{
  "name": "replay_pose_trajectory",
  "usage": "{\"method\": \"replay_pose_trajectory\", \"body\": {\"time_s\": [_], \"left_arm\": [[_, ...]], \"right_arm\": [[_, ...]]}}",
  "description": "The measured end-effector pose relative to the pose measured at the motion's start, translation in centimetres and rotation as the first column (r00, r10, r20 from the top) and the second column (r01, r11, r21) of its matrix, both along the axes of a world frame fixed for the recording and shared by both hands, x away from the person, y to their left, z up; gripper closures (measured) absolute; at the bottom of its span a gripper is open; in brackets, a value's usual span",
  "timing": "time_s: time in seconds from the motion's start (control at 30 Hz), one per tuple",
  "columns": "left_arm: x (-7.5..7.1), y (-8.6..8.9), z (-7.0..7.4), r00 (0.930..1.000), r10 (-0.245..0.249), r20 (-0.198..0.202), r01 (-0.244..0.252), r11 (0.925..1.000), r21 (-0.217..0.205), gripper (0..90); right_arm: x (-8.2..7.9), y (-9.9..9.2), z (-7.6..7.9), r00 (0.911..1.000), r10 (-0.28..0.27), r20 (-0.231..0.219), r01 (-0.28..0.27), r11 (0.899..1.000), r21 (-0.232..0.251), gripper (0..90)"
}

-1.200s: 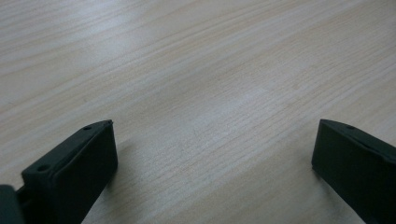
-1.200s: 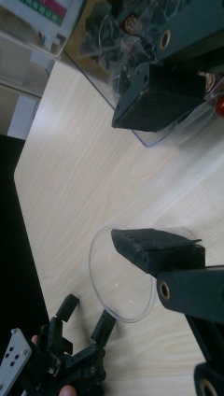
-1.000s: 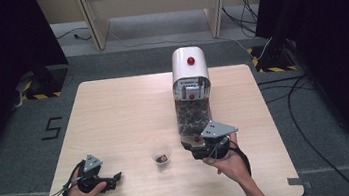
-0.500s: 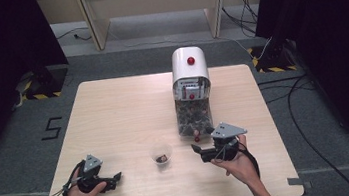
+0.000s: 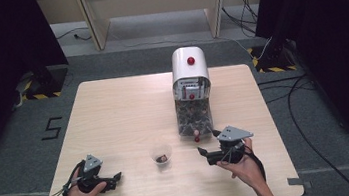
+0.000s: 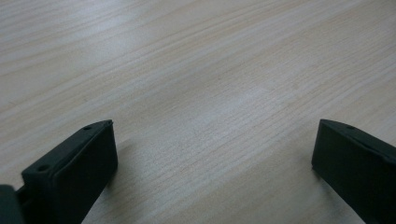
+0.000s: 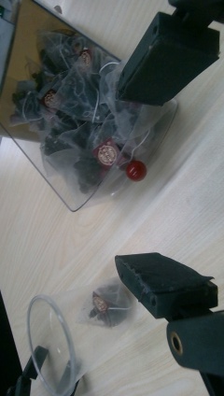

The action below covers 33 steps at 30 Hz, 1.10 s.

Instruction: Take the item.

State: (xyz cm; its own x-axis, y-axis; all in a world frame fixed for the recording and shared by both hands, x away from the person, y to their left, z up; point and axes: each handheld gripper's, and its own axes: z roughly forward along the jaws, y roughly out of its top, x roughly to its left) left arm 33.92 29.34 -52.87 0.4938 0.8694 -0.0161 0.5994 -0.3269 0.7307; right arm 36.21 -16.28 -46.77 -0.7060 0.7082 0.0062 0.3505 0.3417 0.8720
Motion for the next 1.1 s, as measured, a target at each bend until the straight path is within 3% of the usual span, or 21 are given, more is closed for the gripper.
{"method": "replay_pose_trajectory", "body": {"time_s": [1.1], "left_arm": [[0.0,0.0,0.0,1.0,0.001,0.0,-0.001,1.0,0.0,0.0]], "right_arm": [[-1.5,-3.3,-3.1,0.9969,-0.052,-0.06,0.051,0.998,-0.023,18.6]]}}
